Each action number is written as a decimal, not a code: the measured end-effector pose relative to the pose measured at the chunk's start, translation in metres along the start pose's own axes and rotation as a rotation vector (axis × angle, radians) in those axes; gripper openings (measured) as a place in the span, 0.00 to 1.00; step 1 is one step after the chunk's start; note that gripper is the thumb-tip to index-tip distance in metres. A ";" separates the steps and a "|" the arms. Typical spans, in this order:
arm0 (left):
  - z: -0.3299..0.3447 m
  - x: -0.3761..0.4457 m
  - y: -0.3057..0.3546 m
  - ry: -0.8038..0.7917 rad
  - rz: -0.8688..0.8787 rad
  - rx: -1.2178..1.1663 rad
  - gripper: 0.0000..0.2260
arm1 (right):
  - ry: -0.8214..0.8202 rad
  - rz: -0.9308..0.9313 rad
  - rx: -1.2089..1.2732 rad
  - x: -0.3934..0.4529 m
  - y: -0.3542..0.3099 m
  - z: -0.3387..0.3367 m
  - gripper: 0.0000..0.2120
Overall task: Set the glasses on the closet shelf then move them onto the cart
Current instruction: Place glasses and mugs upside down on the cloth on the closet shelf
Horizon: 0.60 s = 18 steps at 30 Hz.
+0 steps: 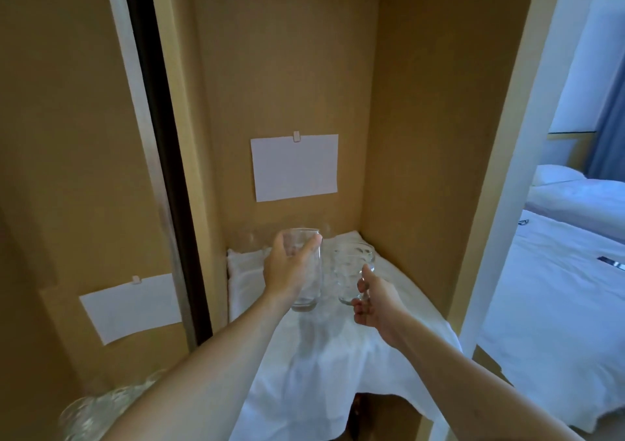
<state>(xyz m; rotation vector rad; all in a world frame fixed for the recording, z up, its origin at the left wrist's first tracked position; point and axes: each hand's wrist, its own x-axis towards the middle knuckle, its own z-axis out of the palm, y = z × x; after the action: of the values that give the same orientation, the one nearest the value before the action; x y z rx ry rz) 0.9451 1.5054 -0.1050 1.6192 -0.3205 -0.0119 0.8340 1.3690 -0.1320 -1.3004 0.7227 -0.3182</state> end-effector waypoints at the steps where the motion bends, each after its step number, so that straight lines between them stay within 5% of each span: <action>1: 0.003 0.009 -0.005 -0.010 -0.003 0.005 0.21 | 0.005 -0.001 0.010 0.009 -0.001 0.004 0.21; 5: 0.013 0.033 -0.020 -0.048 -0.018 0.026 0.14 | 0.011 0.005 0.055 0.034 -0.001 0.013 0.21; 18: 0.055 0.106 -0.067 -0.065 -0.106 0.060 0.34 | 0.142 0.005 -0.076 0.131 0.002 0.000 0.18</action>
<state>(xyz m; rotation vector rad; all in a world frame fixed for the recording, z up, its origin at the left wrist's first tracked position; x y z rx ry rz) 1.0494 1.4316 -0.1550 1.6965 -0.2875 -0.1373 0.9315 1.2920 -0.1743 -1.3578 0.8649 -0.3854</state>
